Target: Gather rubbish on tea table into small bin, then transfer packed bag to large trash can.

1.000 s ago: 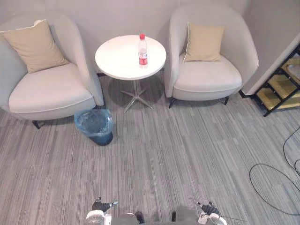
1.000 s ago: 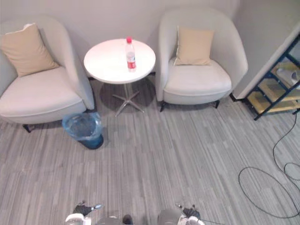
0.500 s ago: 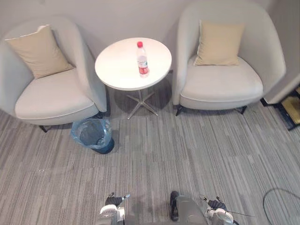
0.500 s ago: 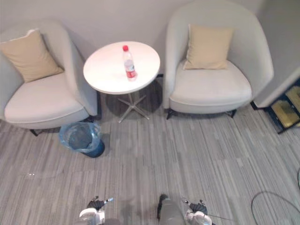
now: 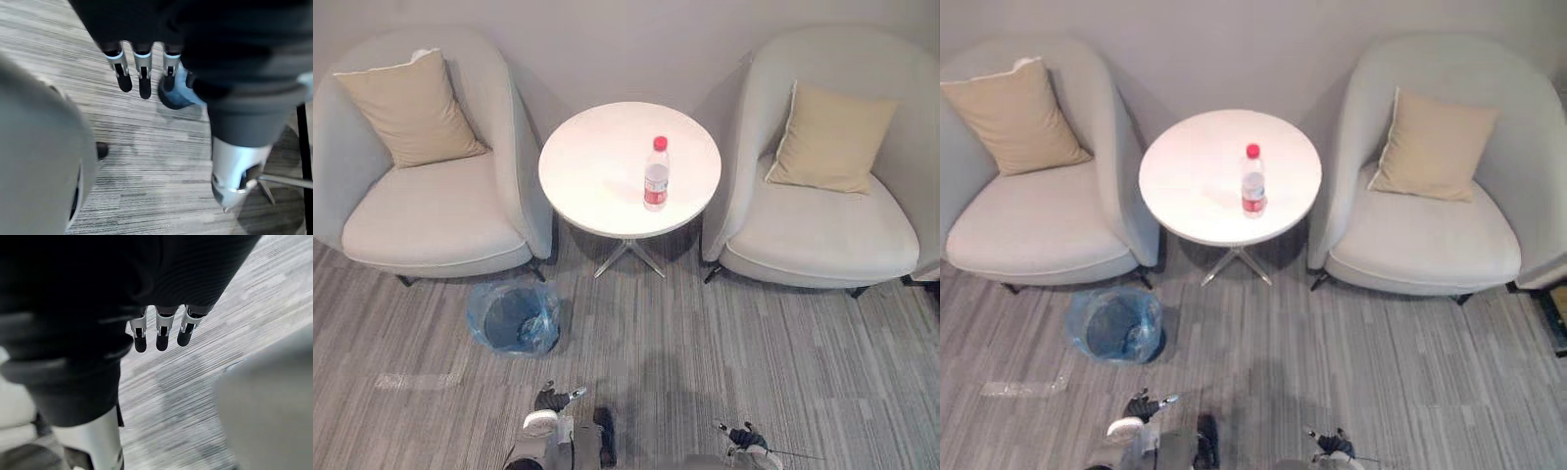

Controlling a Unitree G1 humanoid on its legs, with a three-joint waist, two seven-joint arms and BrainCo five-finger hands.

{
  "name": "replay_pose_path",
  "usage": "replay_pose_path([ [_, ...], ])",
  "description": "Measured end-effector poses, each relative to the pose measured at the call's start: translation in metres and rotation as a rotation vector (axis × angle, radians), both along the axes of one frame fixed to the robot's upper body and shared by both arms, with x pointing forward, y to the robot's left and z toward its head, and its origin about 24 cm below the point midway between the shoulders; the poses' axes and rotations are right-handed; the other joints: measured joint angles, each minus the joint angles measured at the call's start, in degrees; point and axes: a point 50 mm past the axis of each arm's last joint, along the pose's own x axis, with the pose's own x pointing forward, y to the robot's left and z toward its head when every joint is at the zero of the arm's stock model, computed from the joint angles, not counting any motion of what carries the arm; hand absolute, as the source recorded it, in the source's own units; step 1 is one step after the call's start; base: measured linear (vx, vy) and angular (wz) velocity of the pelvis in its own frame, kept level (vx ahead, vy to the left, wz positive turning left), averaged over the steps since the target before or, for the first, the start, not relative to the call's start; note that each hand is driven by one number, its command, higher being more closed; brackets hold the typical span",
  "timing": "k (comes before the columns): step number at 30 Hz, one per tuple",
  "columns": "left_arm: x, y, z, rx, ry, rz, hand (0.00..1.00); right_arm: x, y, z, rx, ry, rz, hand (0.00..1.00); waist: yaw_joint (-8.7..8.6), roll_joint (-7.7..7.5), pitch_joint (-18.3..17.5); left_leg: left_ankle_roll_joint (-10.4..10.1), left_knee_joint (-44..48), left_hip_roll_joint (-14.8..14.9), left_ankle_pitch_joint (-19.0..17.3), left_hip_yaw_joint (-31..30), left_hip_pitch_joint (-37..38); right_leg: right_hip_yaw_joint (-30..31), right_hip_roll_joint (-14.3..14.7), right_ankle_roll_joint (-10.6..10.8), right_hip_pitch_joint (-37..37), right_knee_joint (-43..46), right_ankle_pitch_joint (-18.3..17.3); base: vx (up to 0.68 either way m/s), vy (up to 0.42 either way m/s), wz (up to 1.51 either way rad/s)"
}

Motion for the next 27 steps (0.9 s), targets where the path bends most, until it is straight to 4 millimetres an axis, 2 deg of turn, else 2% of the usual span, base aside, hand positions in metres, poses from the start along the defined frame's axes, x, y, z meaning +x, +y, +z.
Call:
replay_pose_path([
  [2, -0.005, 0.001, -0.002, 0.003, 0.019, -0.002, 0.00, 0.001, -0.001, 0.000, -0.002, -0.004, -0.001, 0.00, -0.75, 0.57, 0.18, -0.01, -2.17, 0.14, 0.00, -0.16, 3.58, -2.96, -0.11, -1.59, -2.14, 2.47, -2.03, 0.35, 0.055, 0.05],
  [3, -0.006, 0.002, -0.002, 0.002, 0.022, 0.004, 0.00, 0.004, -0.001, 0.002, -0.006, -0.020, 0.005, 0.00, -1.44, 0.59, 0.20, -0.01, -3.46, 0.52, 0.00, -0.23, 5.88, -5.95, -0.18, -3.54, -4.56, 1.09, -3.41, 0.39, -0.029, 0.19],
  [4, -0.007, 0.001, -0.003, 0.000, 0.025, 0.005, 0.00, 0.006, -0.001, 0.003, -0.007, -0.029, 0.006, 0.00, -1.70, 0.77, 0.30, -0.01, -3.61, 1.15, 0.00, -0.31, 6.96, -7.50, 0.19, -4.52, -6.65, -2.67, -3.97, 0.32, -0.060, 0.21],
  [5, -0.008, 0.001, -0.003, -0.001, 0.025, 0.005, 0.00, 0.007, -0.002, 0.003, -0.007, -0.034, 0.006, 0.00, -1.77, 0.95, 0.40, -0.01, -3.61, 1.42, 0.00, -0.38, 7.41, -7.89, 0.41, -4.61, -7.17, -4.55, -3.93, 0.38, -0.121, 0.19],
  [6, -0.010, 0.001, -0.004, -0.001, 0.029, 0.007, 0.00, 0.011, -0.002, 0.005, -0.009, -0.043, 0.010, 0.00, -1.95, 1.26, 0.53, -0.06, -3.60, 2.26, -0.03, -0.84, 8.36, -7.74, 1.62, -5.15, -8.83, -11.07, -2.88, 0.33, -0.175, 0.25],
  [7, -0.011, 0.003, -0.004, 0.003, 0.033, 0.009, 0.00, 0.011, -0.002, 0.005, -0.008, -0.043, 0.012, 0.00, -2.06, 1.12, 0.45, -0.98, -3.43, 2.82, -0.57, -2.34, 9.22, -5.79, 3.35, -5.53, -9.27, -20.44, 1.97, 0.33, -0.206, 0.28],
  [8, -0.014, 0.004, -0.004, 0.003, 0.038, 0.011, 0.00, 0.011, -0.002, 0.004, -0.008, -0.042, 0.011, 0.00, -2.10, 0.97, 0.37, -1.59, -3.19, 2.91, -0.94, -2.84, 9.40, -4.83, 3.77, -5.62, -9.17, -23.62, 4.37, 0.36, -0.236, 0.46],
  [9, -0.014, 0.002, -0.005, -0.005, 0.042, 0.029, 0.00, 0.009, -0.006, 0.005, -0.015, -0.042, 0.004, 0.00, -2.61, 1.61, 0.55, -4.99, -2.48, 3.96, -3.21, -5.16, 10.29, -3.72, 5.24, -6.57, -7.81, -26.18, 11.47, 0.29, -0.176, 0.28],
  [10, -0.014, -0.002, -0.006, -0.017, 0.042, 0.030, 0.00, 0.011, -0.010, 0.006, -0.025, -0.043, 0.005, 0.00, -2.32, 3.02, 0.49, -5.22, -2.32, 5.07, -3.47, -5.57, 10.35, -3.56, 6.22, -6.95, -7.58, -25.81, 11.73, 0.33, -0.197, 0.26],
  [11, -0.015, -0.006, -0.006, -0.036, 0.042, 0.047, 0.00, 0.011, -0.014, 0.007, -0.034, -0.046, -0.003, 0.00, -1.84, 3.96, 0.54, -5.30, -1.91, 5.69, -3.12, -6.78, 10.12, -3.37, 6.70, -7.44, -7.67, -24.52, 10.20, 0.30, -0.199, 0.07],
  [12, -0.015, -0.009, -0.007, -0.051, 0.039, 0.074, 0.00, 0.010, -0.015, 0.006, -0.029, -0.041, -0.024, 0.00, -2.00, 4.32, 0.45, -5.88, -1.07, 6.08, -2.51, -7.30, 10.42, -4.12, 6.64, -7.89, -7.48, -22.99, 7.60, 0.28, -0.209, 0.15],
  [13, -0.014, -0.009, -0.006, -0.053, 0.036, 0.084, 0.00, 0.009, -0.015, 0.006, -0.029, -0.043, -0.027, 0.00, -2.13, 4.36, 0.48, -5.91, -0.26, 6.33, -2.52, -7.53, 10.16, -4.63, 6.50, -7.97, -7.30, -22.60, 7.08, 0.25, -0.209, 0.35],
  [14, -0.013, -0.011, -0.006, -0.063, 0.032, 0.099, 0.00, 0.008, -0.014, 0.006, -0.028, -0.044, -0.029, 0.00, -2.46, 4.20, 0.61, -5.95, 3.82, 6.78, -2.50, -8.75, 8.40, -5.96, 6.12, -8.13, -5.96, -22.87, 5.79, 0.20, -0.194, 0.63],
  [15, -0.007, -0.014, -0.004, -0.072, 0.008, 0.100, 0.00, 0.005, -0.013, 0.005, -0.027, -0.038, -0.033, 0.00, -2.40, 3.75, 0.93, -6.16, 12.62, 7.81, -2.38, -9.89, 4.78, -7.58, 5.89, -8.44, -3.29, -24.17, 4.79, 0.18, -0.189, 0.69],
  [16, -0.005, -0.014, -0.003, -0.074, -0.005, 0.099, 0.00, 0.003, -0.013, 0.005, -0.027, -0.036, -0.034, 0.00, -2.30, 3.61, 1.06, -6.72, 16.26, 8.39, -2.05, -9.79, 3.25, -8.13, 5.89, -8.49, -2.33, -24.82, 4.52, 0.14, -0.167, 0.64],
  [17, 0.000, -0.015, 0.000, -0.077, -0.028, 0.098, 0.00, 0.002, -0.013, 0.004, -0.029, -0.033, -0.034, 0.00, -1.85, 3.26, 1.33, -7.96, 23.40, 9.71, -0.95, -9.55, 0.23, -9.36, 5.74, -8.74, -0.38, -25.45, 3.88, 0.15, -0.107, 0.48],
  [18, 0.002, -0.016, 0.001, -0.079, -0.042, 0.098, 0.00, -0.001, -0.011, 0.003, -0.029, -0.025, -0.026, 0.00, -1.21, 3.06, 1.30, -7.31, 29.43, 12.05, -1.85, -7.69, -2.63, -10.56, 5.66, -9.16, 1.95, -26.42, 3.13, 0.15, -0.075, 0.42],
  [20, 0.005, -0.021, 0.002, -0.090, -0.054, 0.095, 0.00, 0.001, -0.010, 0.004, -0.027, -0.035, -0.021, 0.00, -1.26, 3.15, 1.26, -6.65, 28.67, 12.80, -4.68, -4.48, -5.09, -11.08, 5.30, -8.92, 3.72, -27.94, 3.13, 0.14, 0.007, 0.19],
  [22, 0.008, -0.022, 0.004, -0.093, -0.068, 0.094, 0.00, 0.003, -0.008, 0.005, -0.025, -0.051, -0.023, 0.00, -1.23, 2.85, 1.32, -6.50, 23.61, 11.63, -5.24, -2.84, -7.01, -10.93, 4.02, -8.19, 4.30, -28.55, 3.16, 0.12, 0.088, -0.03],
  [23, 0.008, -0.024, 0.004, -0.095, -0.067, 0.088, 0.00, 0.001, -0.008, 0.005, -0.025, -0.047, -0.025, 0.00, -1.29, 2.85, 1.25, -6.45, 16.50, 9.62, -4.41, -3.82, -7.52, -10.44, 3.21, -6.77, 4.74, -28.67, 3.03, 0.10, 0.134, -0.11],
  [24, 0.006, -0.028, 0.003, -0.103, -0.060, 0.081, 0.00, -0.002, -0.013, 0.005, -0.038, -0.040, -0.022, 0.00, -1.28, 3.96, 0.61, -6.47, 7.84, 7.99, 1.37, -6.26, -7.11, -9.61, 3.67, -5.51, 4.56, -28.46, 2.65, 0.14, 0.193, -0.22],
  [25, 0.006, -0.029, 0.003, -0.104, -0.058, 0.078, 0.00, -0.002, -0.014, 0.005, -0.039, -0.033, -0.021, 0.00, -1.08, 3.99, 0.44, -6.95, 7.01, 7.29, 2.19, -6.75, -6.77, -8.21, 3.56, -4.64, 4.42, -27.96, 2.19, 0.17, 0.188, -0.24],
  [26, 0.002, -0.023, 0.001, -0.084, -0.042, 0.067, 0.00, -0.006, -0.009, 0.003, -0.029, -0.020, -0.009, 0.00, -1.20, 2.59, -0.52, -6.47, 4.70, 5.71, 2.72, -6.34, -5.07, -5.97, 2.67, -3.87, 4.62, -28.43, 2.20, 0.18, 0.179, -0.19],
  [27, 0.002, -0.020, 0.001, -0.074, -0.042, 0.063, 0.00, -0.006, -0.006, 0.002, -0.022, -0.020, -0.003, 0.00, -1.23, 1.97, -0.78, -6.25, 3.85, 5.04, 2.87, -5.97, -4.47, -5.77, 2.03, -3.46, 4.85, -29.06, 2.15, 0.18, 0.157, -0.09],
])
